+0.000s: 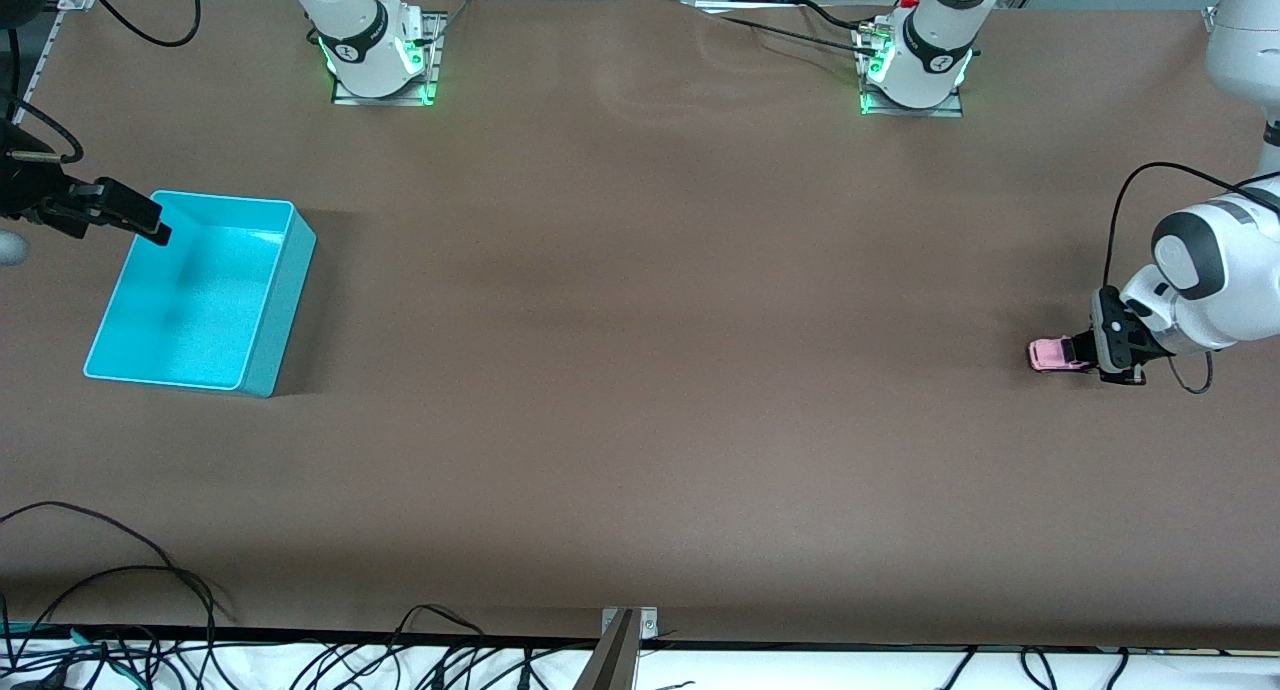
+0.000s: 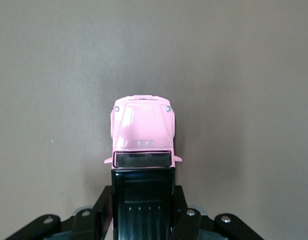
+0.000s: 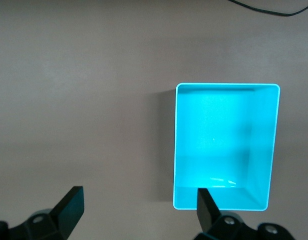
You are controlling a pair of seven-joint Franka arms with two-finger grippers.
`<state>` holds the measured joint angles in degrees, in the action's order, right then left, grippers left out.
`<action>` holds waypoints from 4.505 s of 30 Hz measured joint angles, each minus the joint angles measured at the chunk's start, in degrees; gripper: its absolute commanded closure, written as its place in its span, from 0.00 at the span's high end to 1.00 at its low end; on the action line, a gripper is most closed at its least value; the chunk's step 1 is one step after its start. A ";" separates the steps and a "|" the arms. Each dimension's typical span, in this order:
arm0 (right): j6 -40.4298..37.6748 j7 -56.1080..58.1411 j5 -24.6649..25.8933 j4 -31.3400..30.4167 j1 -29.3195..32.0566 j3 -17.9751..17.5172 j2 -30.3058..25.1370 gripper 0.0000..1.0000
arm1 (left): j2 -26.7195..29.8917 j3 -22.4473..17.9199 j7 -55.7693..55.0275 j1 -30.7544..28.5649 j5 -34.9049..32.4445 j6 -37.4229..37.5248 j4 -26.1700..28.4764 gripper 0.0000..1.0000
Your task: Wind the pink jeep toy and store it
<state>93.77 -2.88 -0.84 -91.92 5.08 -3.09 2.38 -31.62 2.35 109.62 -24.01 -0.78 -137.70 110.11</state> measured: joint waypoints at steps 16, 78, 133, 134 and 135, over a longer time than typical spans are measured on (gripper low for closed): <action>0.00 0.00 0.00 0.00 0.00 0.00 0.00 1.00 | -1.50 0.02 2.52 -4.59 -0.53 -0.05 -2.53 0.00; 0.00 0.00 -0.02 0.00 0.00 0.00 0.00 1.00 | -3.47 0.43 10.46 -10.56 -1.53 0.24 -5.84 0.01; 0.00 0.00 -0.04 0.02 0.00 0.00 0.00 1.00 | 3.93 8.94 -19.72 -7.75 -3.15 36.59 -23.94 1.00; 0.00 0.00 -0.04 0.02 0.00 -0.01 0.00 1.00 | 3.93 9.09 -20.75 -7.55 -3.15 37.47 -24.43 1.00; 0.00 0.00 -0.04 0.02 0.00 -0.01 0.00 1.00 | 3.94 9.23 -22.20 -7.21 -3.15 38.73 -25.13 1.00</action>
<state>93.77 -2.88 -0.88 -91.90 5.08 -3.10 2.38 -27.68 11.58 87.42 -31.22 -3.93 -98.97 84.98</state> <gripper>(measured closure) 0.000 0.000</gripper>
